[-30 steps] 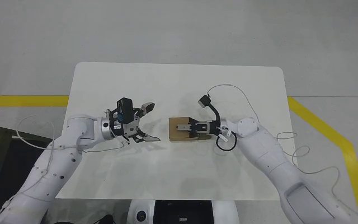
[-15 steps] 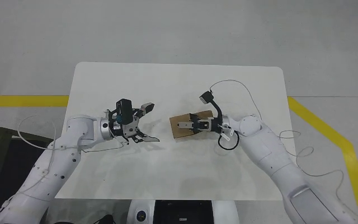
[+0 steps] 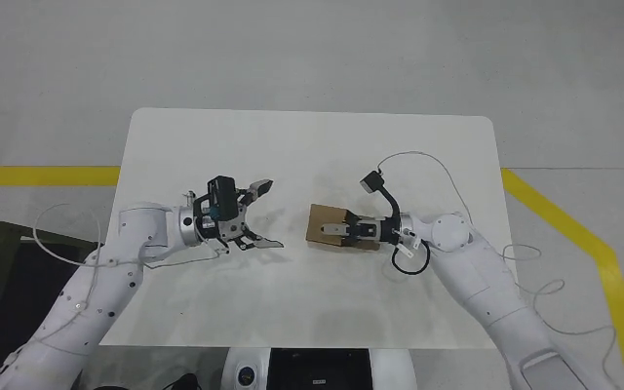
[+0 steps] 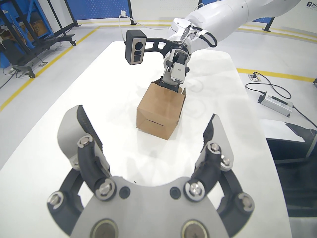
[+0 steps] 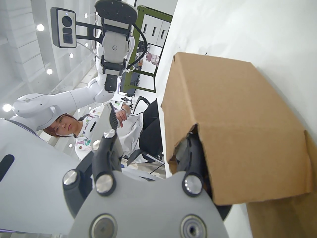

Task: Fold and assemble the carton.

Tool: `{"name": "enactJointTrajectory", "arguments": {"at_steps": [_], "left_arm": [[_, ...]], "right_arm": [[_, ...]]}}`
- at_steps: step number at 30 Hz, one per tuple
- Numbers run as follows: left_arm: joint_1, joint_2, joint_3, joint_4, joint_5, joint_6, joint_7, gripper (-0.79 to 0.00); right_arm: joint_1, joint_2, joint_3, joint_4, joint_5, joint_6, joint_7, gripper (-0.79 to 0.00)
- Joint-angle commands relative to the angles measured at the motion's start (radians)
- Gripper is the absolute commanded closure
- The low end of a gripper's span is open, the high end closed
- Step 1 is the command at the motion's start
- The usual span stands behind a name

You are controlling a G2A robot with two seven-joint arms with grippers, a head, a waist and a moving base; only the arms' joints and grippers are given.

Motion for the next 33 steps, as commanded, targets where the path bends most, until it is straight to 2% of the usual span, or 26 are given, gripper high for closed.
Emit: {"name": "enactJointTrajectory", "arguments": {"at_steps": [1,9,12,16,21,27,33], "left_arm": [[0.006,-0.001,0.005,-0.009,0.072,-0.001,0.060,-0.785],[-0.004,-0.002,0.055,0.020,0.363,0.048,0.311,-0.785],[-0.016,-0.003,0.073,0.046,0.436,0.077,0.385,-0.785],[-0.037,-0.002,0.098,0.087,0.502,0.052,0.451,-0.785],[-0.076,-0.002,0.115,0.143,0.536,0.013,0.485,-0.785],[-0.111,-0.010,0.140,0.177,0.525,0.000,0.475,-0.785],[-0.117,-0.015,0.160,0.188,0.517,-0.005,0.451,-0.785]], "right_arm": [[-0.023,0.006,0.010,-0.024,-0.009,0.015,-0.005,-0.548],[-0.075,0.014,0.022,-0.053,-0.050,0.032,-0.060,-0.533],[-0.057,0.004,0.003,-0.033,-0.047,0.027,-0.080,-0.517],[0.004,-0.020,-0.043,0.022,-0.031,-0.001,-0.078,-0.511],[0.092,-0.057,-0.104,0.126,0.001,-0.039,-0.073,-0.483],[0.177,-0.110,-0.171,0.233,0.048,-0.096,-0.087,-0.453],[0.233,-0.156,-0.221,0.328,0.082,-0.140,-0.086,-0.468]]}}
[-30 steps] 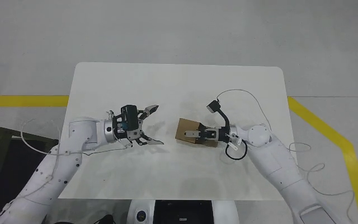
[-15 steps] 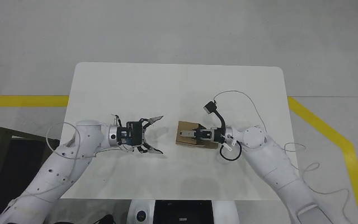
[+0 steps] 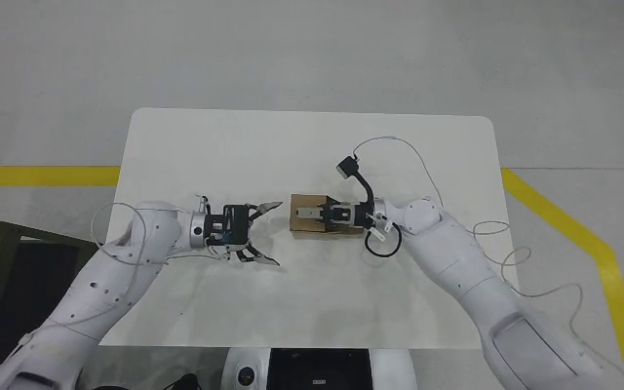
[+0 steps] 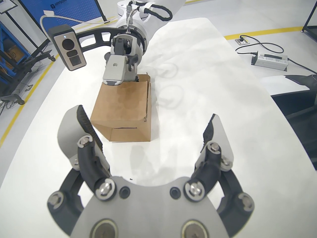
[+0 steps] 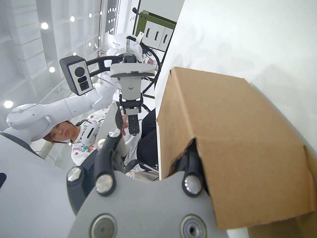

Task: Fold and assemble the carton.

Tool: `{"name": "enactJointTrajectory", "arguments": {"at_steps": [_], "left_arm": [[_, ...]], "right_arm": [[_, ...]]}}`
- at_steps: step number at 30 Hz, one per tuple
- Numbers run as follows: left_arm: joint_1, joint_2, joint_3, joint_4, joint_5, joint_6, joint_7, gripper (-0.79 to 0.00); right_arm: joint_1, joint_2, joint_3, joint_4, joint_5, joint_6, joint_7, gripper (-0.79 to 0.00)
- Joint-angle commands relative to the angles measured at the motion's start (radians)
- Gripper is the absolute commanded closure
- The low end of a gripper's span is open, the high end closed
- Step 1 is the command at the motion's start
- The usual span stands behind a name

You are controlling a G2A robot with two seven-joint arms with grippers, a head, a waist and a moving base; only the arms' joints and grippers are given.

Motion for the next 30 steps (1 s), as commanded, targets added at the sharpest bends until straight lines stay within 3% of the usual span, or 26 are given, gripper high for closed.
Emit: {"name": "enactJointTrajectory", "arguments": {"at_steps": [1,12,22,30], "left_arm": [[0.000,-0.001,0.003,0.006,-0.004,0.010,-0.014,-0.785],[-0.018,-0.033,0.055,0.055,-0.072,0.092,-0.108,-0.785],[-0.112,-0.082,0.112,0.160,-0.196,0.085,-0.204,-0.785],[-0.167,-0.112,0.158,0.223,-0.201,0.085,-0.195,-0.785]], "right_arm": [[0.012,-0.011,-0.009,0.029,0.011,-0.015,0.009,-0.474],[0.017,-0.025,-0.013,0.079,0.026,-0.027,0.042,-0.462],[0.016,-0.036,-0.018,0.079,0.030,-0.029,0.041,-0.431],[0.022,-0.040,-0.023,0.083,0.030,-0.029,0.040,-0.416]]}}
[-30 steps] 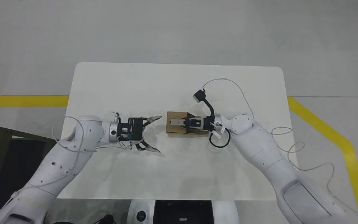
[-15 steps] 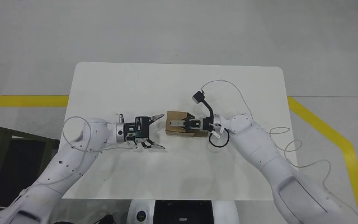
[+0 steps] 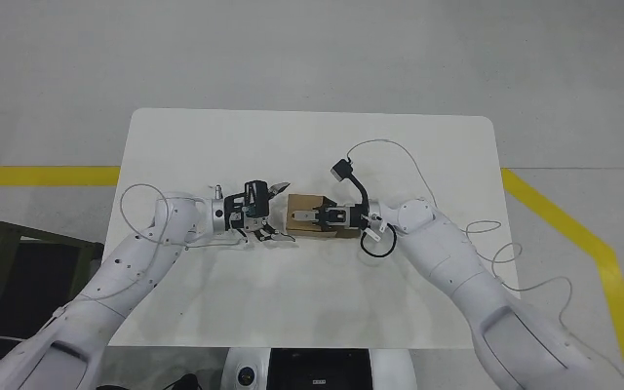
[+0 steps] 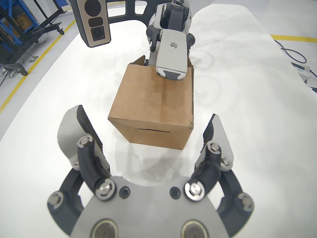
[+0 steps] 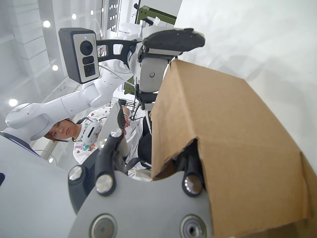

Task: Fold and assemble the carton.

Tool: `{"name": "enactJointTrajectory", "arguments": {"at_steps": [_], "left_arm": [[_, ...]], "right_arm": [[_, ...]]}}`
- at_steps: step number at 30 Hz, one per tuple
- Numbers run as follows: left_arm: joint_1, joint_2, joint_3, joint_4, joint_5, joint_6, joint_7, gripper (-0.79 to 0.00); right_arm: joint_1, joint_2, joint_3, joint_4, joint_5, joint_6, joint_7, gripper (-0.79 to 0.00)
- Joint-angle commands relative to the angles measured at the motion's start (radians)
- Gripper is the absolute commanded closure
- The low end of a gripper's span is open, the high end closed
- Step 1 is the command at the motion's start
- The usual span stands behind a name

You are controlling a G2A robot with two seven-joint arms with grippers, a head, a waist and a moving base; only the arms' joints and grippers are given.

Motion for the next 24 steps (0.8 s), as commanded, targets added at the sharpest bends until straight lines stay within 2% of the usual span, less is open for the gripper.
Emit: {"name": "enactJointTrajectory", "arguments": {"at_steps": [1,14,16,21,24], "left_arm": [[-0.013,-0.008,0.013,0.016,0.001,-0.004,0.010,-0.785],[-0.066,-0.042,0.064,0.098,0.016,-0.019,0.063,-0.785],[-0.066,-0.043,0.065,0.103,0.020,-0.023,0.070,-0.591],[-0.064,-0.044,0.064,0.107,0.027,-0.025,0.077,-0.730],[-0.063,-0.045,0.062,0.106,0.029,-0.024,0.077,-0.757]], "right_arm": [[0.001,0.000,-0.001,0.001,0.001,0.000,0.000,-0.422],[0.000,0.000,-0.005,0.004,0.002,-0.002,-0.002,-0.422],[-0.002,0.001,-0.005,0.002,0.002,-0.003,-0.003,-0.422],[-0.005,0.004,-0.005,-0.003,0.004,-0.004,-0.004,-0.416],[-0.006,0.005,-0.005,-0.006,0.005,-0.004,-0.004,-0.425]]}}
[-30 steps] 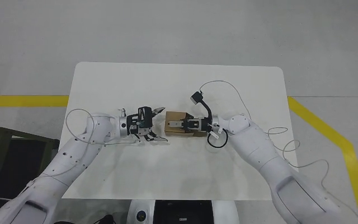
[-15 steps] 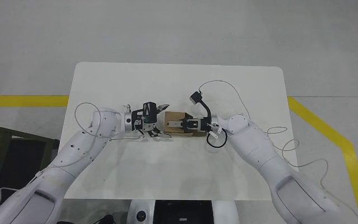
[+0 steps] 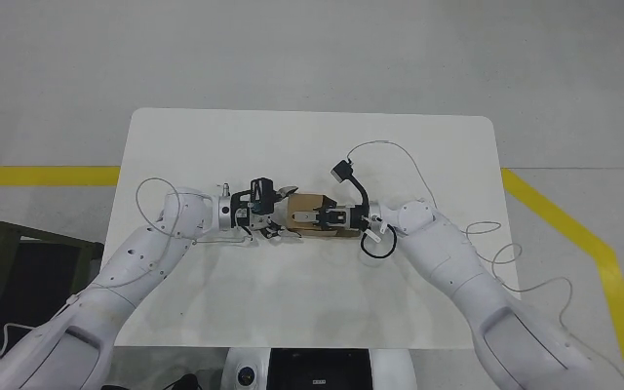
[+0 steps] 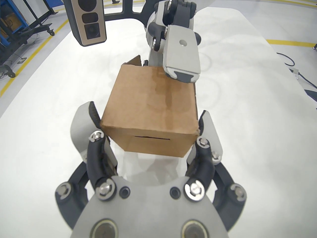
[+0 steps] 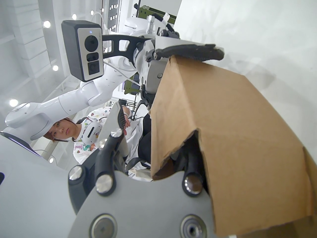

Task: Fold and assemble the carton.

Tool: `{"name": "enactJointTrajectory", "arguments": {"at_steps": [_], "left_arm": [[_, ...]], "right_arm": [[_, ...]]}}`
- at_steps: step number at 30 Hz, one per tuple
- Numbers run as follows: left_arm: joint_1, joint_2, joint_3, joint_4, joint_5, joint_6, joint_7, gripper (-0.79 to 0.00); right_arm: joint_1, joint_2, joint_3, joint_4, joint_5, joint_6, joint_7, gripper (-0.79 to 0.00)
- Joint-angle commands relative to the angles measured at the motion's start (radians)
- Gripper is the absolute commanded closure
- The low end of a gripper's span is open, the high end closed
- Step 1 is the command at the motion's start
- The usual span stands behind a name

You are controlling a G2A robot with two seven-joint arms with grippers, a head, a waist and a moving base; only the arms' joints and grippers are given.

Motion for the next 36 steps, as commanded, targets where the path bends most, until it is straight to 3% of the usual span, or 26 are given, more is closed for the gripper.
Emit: {"name": "enactJointTrajectory", "arguments": {"at_steps": [1,15,19,24,29,36], "left_arm": [[0.000,0.000,-0.002,-0.001,0.002,0.001,-0.002,-0.773],[0.006,-0.003,-0.015,-0.001,-0.001,-0.002,-0.019,-0.714],[0.008,-0.004,-0.017,-0.003,-0.004,-0.006,-0.022,-0.748],[0.009,-0.005,-0.021,-0.002,-0.006,-0.007,-0.027,-0.730],[0.011,-0.006,-0.024,-0.003,-0.007,-0.014,-0.034,-0.637],[0.017,-0.008,-0.028,-0.007,-0.013,-0.022,-0.042,-0.585]], "right_arm": [[0.000,0.001,0.000,-0.003,-0.001,0.000,0.000,-0.425],[-0.027,0.033,0.021,-0.046,-0.009,0.013,0.013,-0.443],[-0.039,0.044,0.030,-0.065,-0.012,0.019,0.019,-0.443],[-0.052,0.059,0.047,-0.085,-0.014,0.027,0.027,-0.453],[-0.069,0.073,0.062,-0.115,-0.019,0.034,0.034,-0.443],[-0.079,0.083,0.072,-0.134,-0.021,0.044,0.044,-0.437]]}}
